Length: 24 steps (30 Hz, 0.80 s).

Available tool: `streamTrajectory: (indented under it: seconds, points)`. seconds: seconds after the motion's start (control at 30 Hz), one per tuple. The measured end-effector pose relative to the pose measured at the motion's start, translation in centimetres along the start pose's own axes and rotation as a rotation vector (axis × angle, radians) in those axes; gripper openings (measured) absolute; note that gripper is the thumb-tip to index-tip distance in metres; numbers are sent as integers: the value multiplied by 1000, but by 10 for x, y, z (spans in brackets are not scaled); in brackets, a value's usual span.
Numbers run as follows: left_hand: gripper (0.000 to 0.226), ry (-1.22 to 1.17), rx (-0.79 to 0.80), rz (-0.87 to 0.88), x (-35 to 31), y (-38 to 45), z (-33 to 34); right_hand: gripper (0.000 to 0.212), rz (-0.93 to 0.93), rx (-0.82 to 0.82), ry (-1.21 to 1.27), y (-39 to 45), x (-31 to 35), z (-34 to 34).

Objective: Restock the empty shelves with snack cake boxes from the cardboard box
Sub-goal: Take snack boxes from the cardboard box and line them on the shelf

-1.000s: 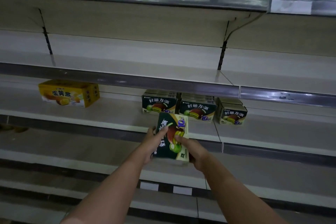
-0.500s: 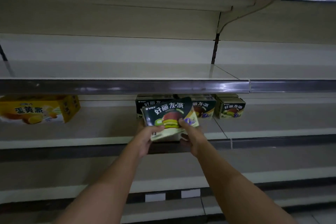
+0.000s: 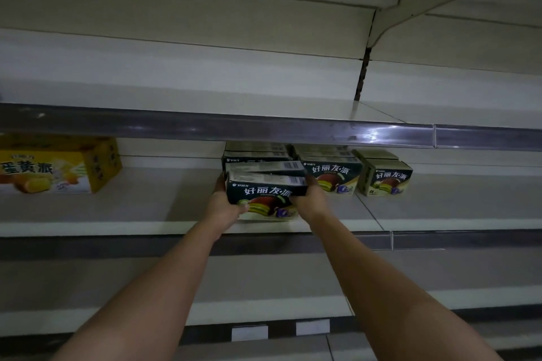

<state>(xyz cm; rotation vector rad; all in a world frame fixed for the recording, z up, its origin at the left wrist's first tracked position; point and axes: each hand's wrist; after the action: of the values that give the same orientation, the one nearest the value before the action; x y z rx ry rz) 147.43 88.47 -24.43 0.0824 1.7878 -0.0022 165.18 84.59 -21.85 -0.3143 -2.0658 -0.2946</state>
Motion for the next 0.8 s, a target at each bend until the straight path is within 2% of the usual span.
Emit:
streamTrajectory:
  seconds: [0.17,0.23,0.33,0.4,0.57,0.7,0.8]
  points:
    - [68,80,-67,26,14,14,2,51,-24,-6,49,20,-10,6]
    - [72,125,-42,-6,20,20,-3,49,-11,24,-42,23,-16,6]
    - [77,451,33,-31,19,26,-20,45,14,106,-272,27,-23,5]
    - [75,570,64,-59,16,29,-24,42,21,99,-327,31,-24,5]
    - [70,517,-7,-43,17,40,-9,32,13,30,-329,39,-21,15]
    - [53,434,-79,-49,19,46,-1,33,57,16,-180,45,-21,24]
    - [49,348,-129,-61,16,47,4,39,96,27,-16,50,-22,30]
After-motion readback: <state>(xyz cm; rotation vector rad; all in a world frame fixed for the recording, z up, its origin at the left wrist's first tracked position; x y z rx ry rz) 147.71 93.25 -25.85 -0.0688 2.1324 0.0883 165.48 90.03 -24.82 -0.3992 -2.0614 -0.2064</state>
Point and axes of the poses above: each hand's wrist, its own y-axis towards the middle knuckle, its own z-axis out of the palm, x = y × z, and after that the axes turned 6 degrees about -y, right-handed
